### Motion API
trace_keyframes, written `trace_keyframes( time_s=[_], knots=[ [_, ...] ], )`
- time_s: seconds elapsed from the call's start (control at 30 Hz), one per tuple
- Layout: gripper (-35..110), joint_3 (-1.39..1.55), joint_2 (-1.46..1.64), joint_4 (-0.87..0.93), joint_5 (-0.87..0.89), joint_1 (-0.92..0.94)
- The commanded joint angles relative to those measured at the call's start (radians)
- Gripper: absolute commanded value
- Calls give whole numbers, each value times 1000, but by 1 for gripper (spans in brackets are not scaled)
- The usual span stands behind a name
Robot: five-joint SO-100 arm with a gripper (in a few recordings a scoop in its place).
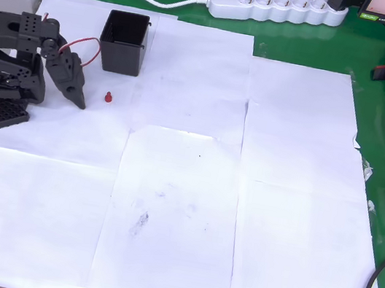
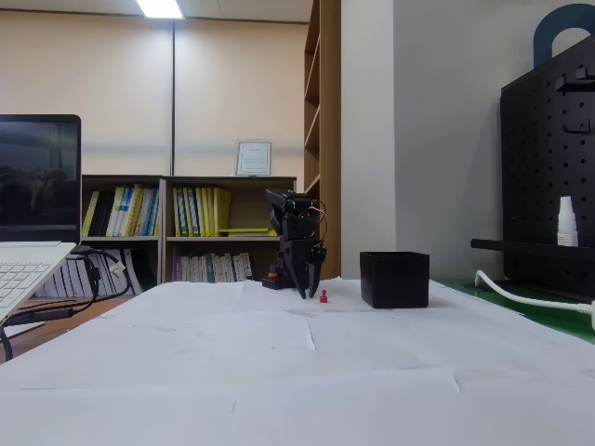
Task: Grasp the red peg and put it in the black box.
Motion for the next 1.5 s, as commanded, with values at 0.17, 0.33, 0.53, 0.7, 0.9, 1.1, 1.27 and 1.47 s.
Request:
trace_keyframes(
  time_s=[0.17, 0.33, 0.53, 0.7, 0.9, 1.1, 1.27, 1.47],
  knots=[
    [0, 74, 86, -94, 74, -101],
    [0, 69, 115, -184, 77, -103],
    [0, 40, 138, -324, 74, -87],
    [0, 31, 132, -336, 71, -81],
    [0, 15, 137, -382, 54, -58],
    [0, 11, 187, -440, 6, 3],
    [0, 9, 199, -465, -8, 25],
    [0, 0, 209, -497, -28, 35]
  ],
)
